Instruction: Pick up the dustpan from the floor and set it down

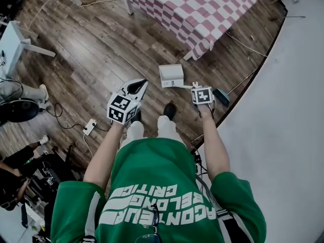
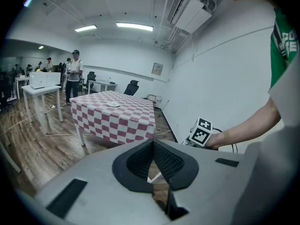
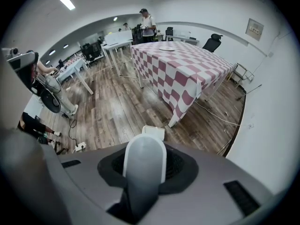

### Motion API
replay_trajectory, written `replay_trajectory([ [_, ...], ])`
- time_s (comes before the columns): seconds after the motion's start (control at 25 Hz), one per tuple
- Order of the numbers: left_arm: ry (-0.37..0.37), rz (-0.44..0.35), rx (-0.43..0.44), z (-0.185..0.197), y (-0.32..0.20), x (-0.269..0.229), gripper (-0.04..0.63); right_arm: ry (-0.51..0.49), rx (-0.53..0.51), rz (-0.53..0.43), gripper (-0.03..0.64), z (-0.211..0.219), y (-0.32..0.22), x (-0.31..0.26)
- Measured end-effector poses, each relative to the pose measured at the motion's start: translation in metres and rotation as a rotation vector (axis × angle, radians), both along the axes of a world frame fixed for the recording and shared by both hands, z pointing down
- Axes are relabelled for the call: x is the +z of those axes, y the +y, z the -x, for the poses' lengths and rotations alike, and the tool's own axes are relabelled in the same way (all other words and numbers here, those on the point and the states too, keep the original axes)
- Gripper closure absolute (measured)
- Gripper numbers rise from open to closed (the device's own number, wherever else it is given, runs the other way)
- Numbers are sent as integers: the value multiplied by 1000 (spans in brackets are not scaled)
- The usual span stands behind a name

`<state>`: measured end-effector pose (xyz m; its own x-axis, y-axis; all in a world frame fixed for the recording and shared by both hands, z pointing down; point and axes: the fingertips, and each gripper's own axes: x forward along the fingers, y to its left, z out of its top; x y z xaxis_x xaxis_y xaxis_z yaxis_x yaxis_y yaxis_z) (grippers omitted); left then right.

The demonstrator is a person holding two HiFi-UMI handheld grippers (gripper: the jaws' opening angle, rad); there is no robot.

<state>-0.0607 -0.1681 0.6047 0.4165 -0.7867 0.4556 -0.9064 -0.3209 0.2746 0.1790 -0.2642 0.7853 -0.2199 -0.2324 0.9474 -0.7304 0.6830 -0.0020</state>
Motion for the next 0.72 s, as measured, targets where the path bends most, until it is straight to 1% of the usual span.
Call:
replay_trajectory([
  [0.4,3,27,-55,20,6,11,594,63,21,33,508,12,-18,36],
  [0.52,2,36,-66,25,8,13,594,19,33,58,508,24,-18,43],
  [0.72,3,48,-82,32,10,16,594,38,47,52,508,22,-24,55],
])
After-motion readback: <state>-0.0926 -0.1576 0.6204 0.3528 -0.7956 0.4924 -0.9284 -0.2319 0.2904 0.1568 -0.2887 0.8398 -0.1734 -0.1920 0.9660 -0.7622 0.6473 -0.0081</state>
